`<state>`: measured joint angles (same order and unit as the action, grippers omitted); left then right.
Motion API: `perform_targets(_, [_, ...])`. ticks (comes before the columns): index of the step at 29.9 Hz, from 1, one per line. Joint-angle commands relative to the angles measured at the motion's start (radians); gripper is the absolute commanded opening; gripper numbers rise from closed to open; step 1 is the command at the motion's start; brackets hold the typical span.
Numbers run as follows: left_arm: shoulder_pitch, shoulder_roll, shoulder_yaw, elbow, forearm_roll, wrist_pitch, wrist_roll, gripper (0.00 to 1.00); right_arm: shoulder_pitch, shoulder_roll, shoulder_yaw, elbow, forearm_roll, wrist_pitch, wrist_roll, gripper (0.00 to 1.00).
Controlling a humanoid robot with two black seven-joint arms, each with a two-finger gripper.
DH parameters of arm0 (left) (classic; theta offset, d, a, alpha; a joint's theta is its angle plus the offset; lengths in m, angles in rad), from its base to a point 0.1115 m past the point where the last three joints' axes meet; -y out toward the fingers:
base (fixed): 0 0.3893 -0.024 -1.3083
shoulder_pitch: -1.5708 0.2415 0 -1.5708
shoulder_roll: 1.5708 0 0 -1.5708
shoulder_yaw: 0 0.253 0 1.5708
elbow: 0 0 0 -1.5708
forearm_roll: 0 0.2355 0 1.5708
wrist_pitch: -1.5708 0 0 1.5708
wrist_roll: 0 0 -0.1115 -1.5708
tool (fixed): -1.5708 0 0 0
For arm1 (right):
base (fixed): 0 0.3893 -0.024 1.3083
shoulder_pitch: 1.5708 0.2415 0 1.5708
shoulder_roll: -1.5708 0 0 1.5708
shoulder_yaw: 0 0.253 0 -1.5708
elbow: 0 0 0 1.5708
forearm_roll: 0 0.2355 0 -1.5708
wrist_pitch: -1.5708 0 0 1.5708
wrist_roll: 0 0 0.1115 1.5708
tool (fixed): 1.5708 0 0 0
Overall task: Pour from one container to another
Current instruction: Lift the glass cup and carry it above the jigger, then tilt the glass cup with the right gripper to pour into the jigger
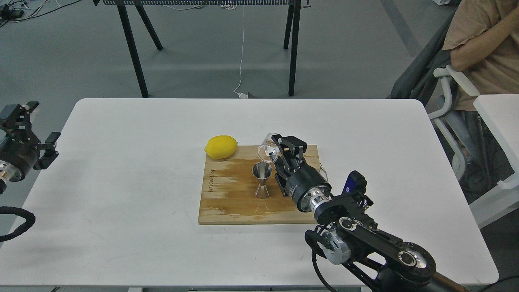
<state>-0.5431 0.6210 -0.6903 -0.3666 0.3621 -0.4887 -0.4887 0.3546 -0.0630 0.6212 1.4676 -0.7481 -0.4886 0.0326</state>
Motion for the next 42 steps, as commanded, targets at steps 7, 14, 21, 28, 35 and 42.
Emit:
perform_targets(7, [0.000,-0.006,0.000,0.000,0.000,0.000,0.000,0.99,0.030,0.002,-0.038,-0.015,-0.013,0.000,0.001,0.41])
perform_targets(14, [0.000,-0.006,0.000,0.000,0.000,0.000,0.000,0.99,0.035,0.000,-0.058,-0.023,-0.045,0.000,0.001,0.41])
perform_targets(21, [0.000,-0.007,0.000,0.000,0.000,0.000,0.000,0.99,0.035,-0.003,-0.072,-0.023,-0.066,0.000,0.001,0.41])
perform_targets(28, [0.000,-0.006,0.000,0.000,0.000,0.000,0.000,0.99,0.037,-0.006,-0.080,-0.033,-0.086,0.000,0.004,0.41])
perform_targets(35, [0.000,-0.006,0.000,0.000,0.000,0.000,0.000,0.99,0.037,-0.006,-0.081,-0.053,-0.117,0.000,0.006,0.41])
perform_targets(42, [0.000,-0.006,0.000,0.000,0.000,0.000,0.000,0.99,0.037,-0.008,-0.081,-0.061,-0.149,0.000,0.007,0.41])
